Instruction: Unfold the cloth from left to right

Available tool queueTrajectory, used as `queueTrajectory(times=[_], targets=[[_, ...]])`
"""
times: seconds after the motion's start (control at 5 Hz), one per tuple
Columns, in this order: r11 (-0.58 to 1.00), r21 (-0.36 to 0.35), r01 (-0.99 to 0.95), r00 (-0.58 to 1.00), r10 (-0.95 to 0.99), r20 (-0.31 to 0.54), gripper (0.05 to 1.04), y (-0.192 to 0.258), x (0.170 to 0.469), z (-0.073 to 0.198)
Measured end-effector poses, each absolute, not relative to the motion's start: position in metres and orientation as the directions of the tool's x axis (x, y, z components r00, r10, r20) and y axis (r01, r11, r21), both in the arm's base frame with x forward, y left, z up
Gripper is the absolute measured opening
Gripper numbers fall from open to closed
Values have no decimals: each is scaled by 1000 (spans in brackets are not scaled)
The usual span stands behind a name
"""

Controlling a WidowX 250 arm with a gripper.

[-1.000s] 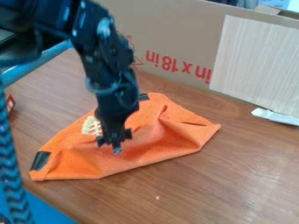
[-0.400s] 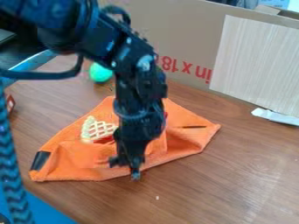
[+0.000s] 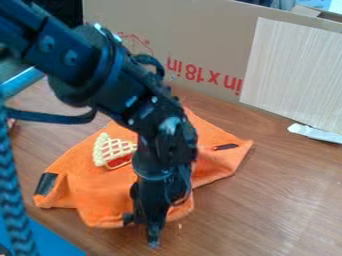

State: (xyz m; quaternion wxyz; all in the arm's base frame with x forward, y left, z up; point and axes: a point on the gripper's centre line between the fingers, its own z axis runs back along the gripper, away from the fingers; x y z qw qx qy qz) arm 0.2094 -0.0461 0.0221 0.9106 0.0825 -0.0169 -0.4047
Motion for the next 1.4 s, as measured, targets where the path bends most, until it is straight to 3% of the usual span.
queueTrajectory(times=[0.8, 1.4], targets=[[673, 80, 736, 677, -732, -73, 68, -91, 200, 40], [626, 124, 770, 638, -759, -130, 68, -98, 194, 11]])
